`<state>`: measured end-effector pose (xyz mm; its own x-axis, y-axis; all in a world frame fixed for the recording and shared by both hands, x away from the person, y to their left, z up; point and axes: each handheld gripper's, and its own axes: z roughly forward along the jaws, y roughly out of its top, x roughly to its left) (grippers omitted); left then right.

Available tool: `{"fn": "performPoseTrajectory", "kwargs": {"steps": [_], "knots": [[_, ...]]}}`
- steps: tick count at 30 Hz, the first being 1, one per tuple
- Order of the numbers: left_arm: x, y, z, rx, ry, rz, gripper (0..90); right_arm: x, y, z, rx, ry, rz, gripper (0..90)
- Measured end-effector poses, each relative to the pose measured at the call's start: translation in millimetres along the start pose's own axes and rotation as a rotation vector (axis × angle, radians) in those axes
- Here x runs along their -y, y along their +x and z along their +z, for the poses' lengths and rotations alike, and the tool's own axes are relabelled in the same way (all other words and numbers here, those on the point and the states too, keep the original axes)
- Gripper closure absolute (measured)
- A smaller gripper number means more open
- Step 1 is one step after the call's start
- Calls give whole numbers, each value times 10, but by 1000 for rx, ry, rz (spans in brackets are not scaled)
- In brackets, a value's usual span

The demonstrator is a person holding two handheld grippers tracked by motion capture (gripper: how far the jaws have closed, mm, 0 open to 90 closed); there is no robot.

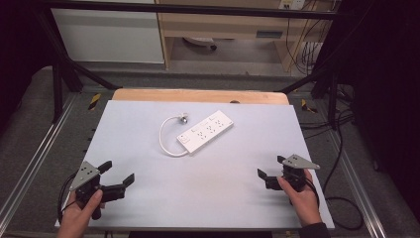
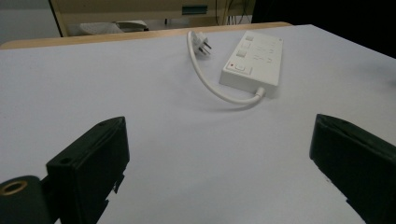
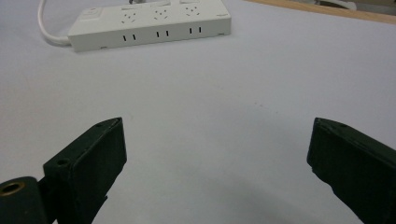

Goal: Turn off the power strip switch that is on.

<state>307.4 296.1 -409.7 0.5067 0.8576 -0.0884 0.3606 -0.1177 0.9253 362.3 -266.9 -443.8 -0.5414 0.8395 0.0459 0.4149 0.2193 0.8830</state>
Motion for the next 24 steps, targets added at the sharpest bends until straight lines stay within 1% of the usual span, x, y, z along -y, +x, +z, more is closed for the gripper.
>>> {"fn": "performPoseTrajectory", "kwargs": {"steps": [8,15,18,22,24], "knots": [[-1,2,-1,-3,0,0,47,-5,0,-10,5,-17,5,46],[3,-2,9,-1,7,5,47,-3,1,1,-1,-8,5,44],[5,-2,8,-1,11,1,47,-7,7,-2,-5,-7,8,45],[8,5,11,0,14,0,47,-3,18,7,-10,1,-6,44],[9,5,10,0,15,-2,47,-4,24,8,-13,2,-5,42]]}}
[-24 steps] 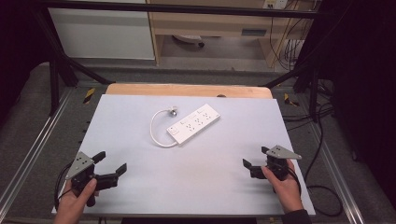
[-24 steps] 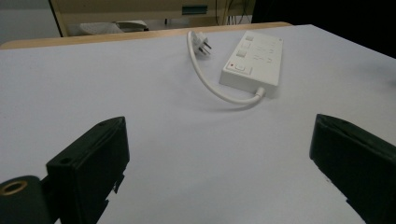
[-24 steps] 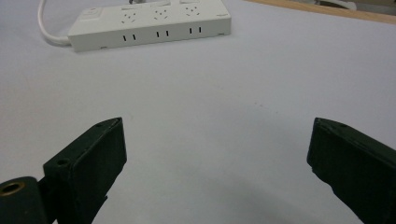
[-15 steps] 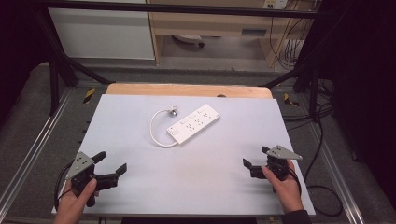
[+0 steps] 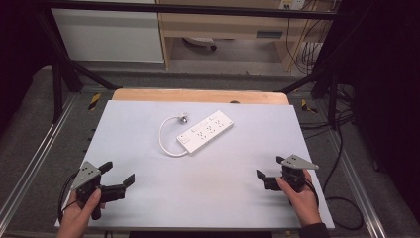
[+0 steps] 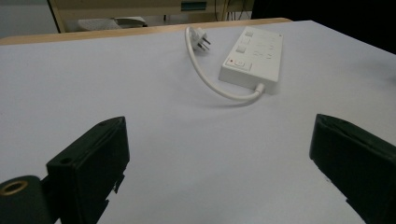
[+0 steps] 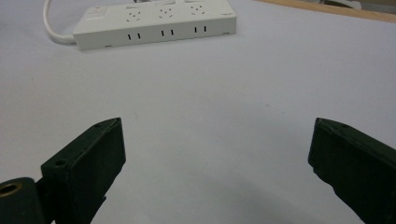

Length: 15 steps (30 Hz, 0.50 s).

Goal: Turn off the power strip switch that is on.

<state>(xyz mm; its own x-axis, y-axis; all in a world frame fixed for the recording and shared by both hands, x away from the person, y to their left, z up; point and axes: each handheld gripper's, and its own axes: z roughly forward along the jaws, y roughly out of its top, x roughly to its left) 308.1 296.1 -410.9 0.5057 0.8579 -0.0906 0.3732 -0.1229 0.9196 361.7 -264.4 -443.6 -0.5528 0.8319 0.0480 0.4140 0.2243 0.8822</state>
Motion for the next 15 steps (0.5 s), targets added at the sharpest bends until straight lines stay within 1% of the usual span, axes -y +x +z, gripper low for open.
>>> {"fn": "performPoseTrajectory", "kwargs": {"steps": [6,9,14,15], "knots": [[5,-4,6,-2,2,-1,47,-4,6,6,-2,8,12,34],[5,-5,7,0,6,3,48,0,3,16,-9,30,38,27],[7,-7,8,1,12,6,48,-9,41,27,-18,39,35,26],[8,-7,8,2,13,6,48,-12,47,30,-18,37,28,26]]}}
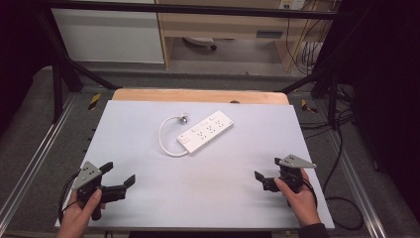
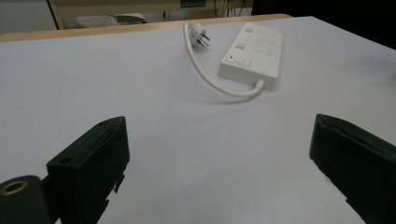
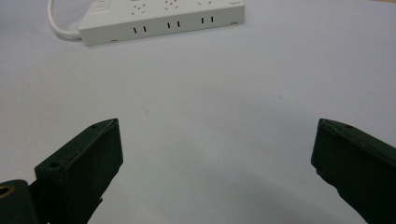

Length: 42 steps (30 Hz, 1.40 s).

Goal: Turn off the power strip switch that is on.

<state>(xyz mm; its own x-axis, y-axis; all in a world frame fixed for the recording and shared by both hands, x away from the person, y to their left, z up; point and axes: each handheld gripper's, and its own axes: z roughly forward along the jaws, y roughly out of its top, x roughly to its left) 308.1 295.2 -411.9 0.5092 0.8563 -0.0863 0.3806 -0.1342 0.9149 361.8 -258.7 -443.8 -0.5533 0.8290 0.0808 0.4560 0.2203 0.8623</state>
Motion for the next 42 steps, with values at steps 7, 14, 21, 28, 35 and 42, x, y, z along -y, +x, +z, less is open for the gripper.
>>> {"fn": "performPoseTrajectory", "kwargs": {"steps": [7,14,21,28,35,42], "knots": [[2,-5,8,4,2,3,49,-17,77,13,-10,12,12,38],[6,-12,8,8,3,1,50,-63,145,44,-39,22,35,46],[9,-13,7,9,4,-3,50,-208,173,72,-42,13,11,46],[13,-5,6,11,6,-8,51,-344,201,167,-51,17,0,76],[16,-3,6,10,5,-9,51,-439,257,275,-62,32,-28,61],[17,-3,8,6,6,-8,51,-546,304,332,-69,30,-49,76]]}}
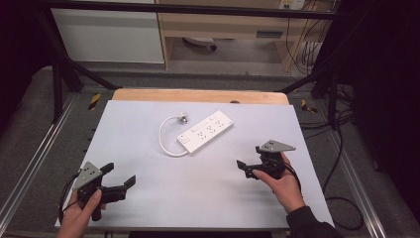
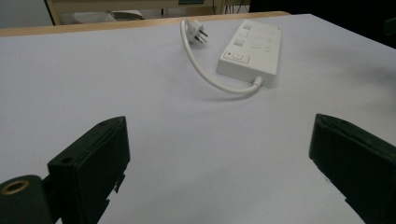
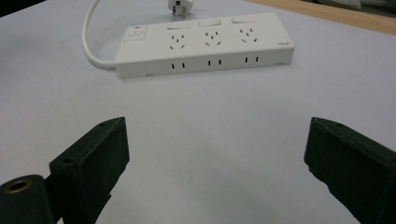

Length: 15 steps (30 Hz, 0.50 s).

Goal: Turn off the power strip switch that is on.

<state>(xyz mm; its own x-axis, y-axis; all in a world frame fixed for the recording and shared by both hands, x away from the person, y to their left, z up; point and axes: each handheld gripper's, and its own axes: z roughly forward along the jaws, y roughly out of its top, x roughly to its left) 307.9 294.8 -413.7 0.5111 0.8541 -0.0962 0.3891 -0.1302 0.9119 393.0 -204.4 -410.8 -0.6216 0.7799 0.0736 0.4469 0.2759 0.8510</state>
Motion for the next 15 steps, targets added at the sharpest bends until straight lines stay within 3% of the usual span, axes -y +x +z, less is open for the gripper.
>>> {"fn": "performPoseTrajectory", "kwargs": {"steps": [6,15], "knots": [[1,0,0,0,1,1,51,-117,-2,35,-12,-9,21,89],[3,-3,3,4,5,3,51,-319,-32,67,9,-13,-1,114]]}}
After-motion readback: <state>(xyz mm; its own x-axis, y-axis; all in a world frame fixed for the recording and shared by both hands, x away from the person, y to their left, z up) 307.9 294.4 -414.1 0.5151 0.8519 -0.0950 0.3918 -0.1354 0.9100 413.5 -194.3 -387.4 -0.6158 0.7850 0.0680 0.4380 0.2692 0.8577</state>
